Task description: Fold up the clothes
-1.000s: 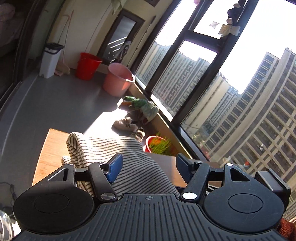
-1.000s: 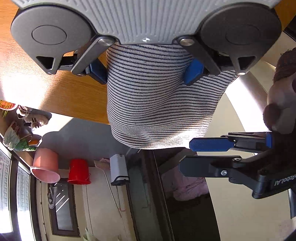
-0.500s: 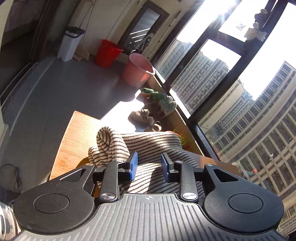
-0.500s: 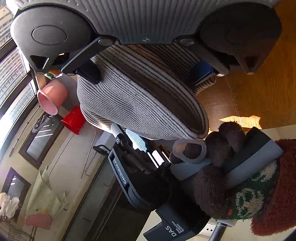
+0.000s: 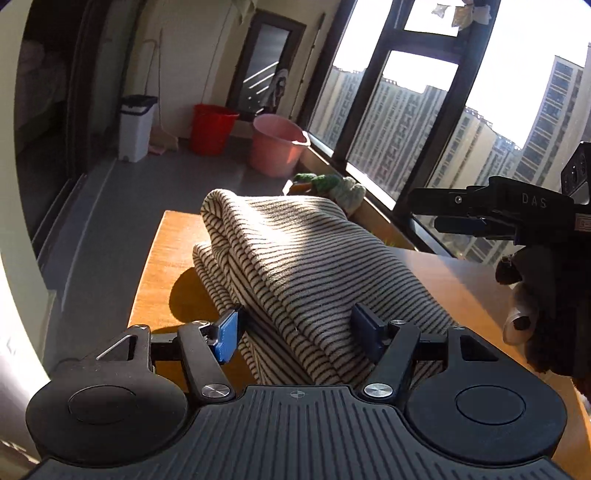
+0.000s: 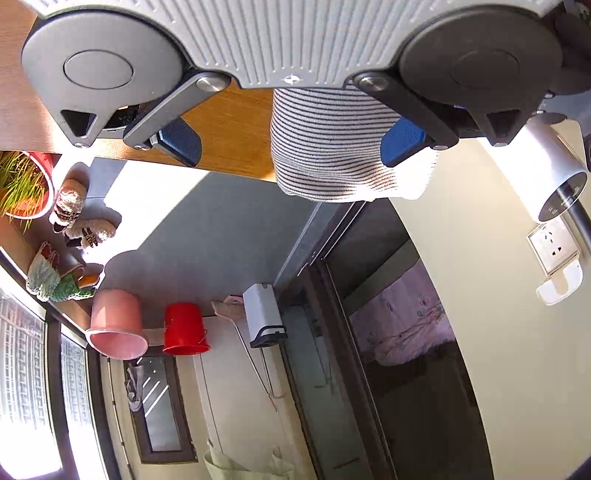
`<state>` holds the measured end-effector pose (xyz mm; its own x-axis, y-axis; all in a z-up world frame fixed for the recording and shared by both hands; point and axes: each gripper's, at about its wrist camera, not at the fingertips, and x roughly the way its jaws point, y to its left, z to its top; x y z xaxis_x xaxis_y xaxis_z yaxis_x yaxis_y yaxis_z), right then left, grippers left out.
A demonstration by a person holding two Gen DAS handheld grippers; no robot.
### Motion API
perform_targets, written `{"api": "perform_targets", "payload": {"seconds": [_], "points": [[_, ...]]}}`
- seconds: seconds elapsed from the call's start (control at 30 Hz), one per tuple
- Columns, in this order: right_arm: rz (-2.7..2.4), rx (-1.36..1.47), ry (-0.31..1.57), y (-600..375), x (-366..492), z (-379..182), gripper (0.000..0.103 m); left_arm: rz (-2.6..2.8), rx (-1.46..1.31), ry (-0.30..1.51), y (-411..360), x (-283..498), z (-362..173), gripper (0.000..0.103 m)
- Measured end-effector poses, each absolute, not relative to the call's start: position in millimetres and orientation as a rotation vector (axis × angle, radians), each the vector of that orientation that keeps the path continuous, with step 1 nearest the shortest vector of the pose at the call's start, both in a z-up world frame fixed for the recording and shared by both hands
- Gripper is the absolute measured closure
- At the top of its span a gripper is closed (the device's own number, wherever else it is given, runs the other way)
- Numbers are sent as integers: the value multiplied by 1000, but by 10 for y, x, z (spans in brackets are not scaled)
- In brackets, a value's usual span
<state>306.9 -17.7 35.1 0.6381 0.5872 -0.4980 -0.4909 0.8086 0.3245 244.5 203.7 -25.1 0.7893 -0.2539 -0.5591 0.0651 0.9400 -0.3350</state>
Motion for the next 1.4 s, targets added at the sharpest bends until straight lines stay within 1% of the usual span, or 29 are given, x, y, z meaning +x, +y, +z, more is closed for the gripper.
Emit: {"api": "perform_targets", "payload": {"seconds": [0.1,0.17,0.27,0.33,0.4,0.53,0.6,0.63,0.7,0.73,0.87,0.97,1.07,1.1,1.13,1.2,1.3,1.4], "points": [[551,14,698,78,3318,220,0,-191,-362,636,2110,2429,-308,26],[516,-216,774,379,3401,-54,0,-193,-356,630,2101,2437,-314,25],[475,-319,701,593,3375,-113,0,-189,-344,624,2094,2451,-317,24],[457,-370,669,694,3325,-26,0,-193,-350,625,2105,2445,-322,22],[480,-392,596,760,3230,116,0,-196,-357,625,2119,2443,-330,21],[542,-210,566,768,3269,312,0,-188,-357,623,2112,2436,-338,20],[604,-233,765,925,3428,149,0,-182,-351,618,2095,2402,-309,21],[610,-298,852,1034,3483,-26,0,-180,-350,615,2090,2383,-288,23],[607,-294,839,1043,3478,-63,0,-187,-360,600,2101,2317,-212,34],[605,-288,827,1042,3472,-72,0,-194,-363,591,2106,2278,-169,36],[591,-272,683,824,3190,138,0,-221,-374,516,2131,2119,30,37],[576,-183,604,420,2869,245,0,-289,-415,470,2116,2107,116,37],[605,-83,648,13,2661,175,0,-296,-396,499,2008,2250,53,37],[629,-100,674,-37,2603,97,0,-278,-378,526,1966,2327,-1,41],[653,-121,698,-78,2545,15,0,-256,-357,551,1927,2386,-76,42],[674,-124,727,-132,2482,-114,0,-226,-311,546,1883,2414,-158,48],[663,-71,729,-130,2498,-213,0,-176,-246,549,1785,2408,-150,49],[646,-125,652,-38,2426,-238,0,-126,-178,538,1691,2385,-162,49]]}}
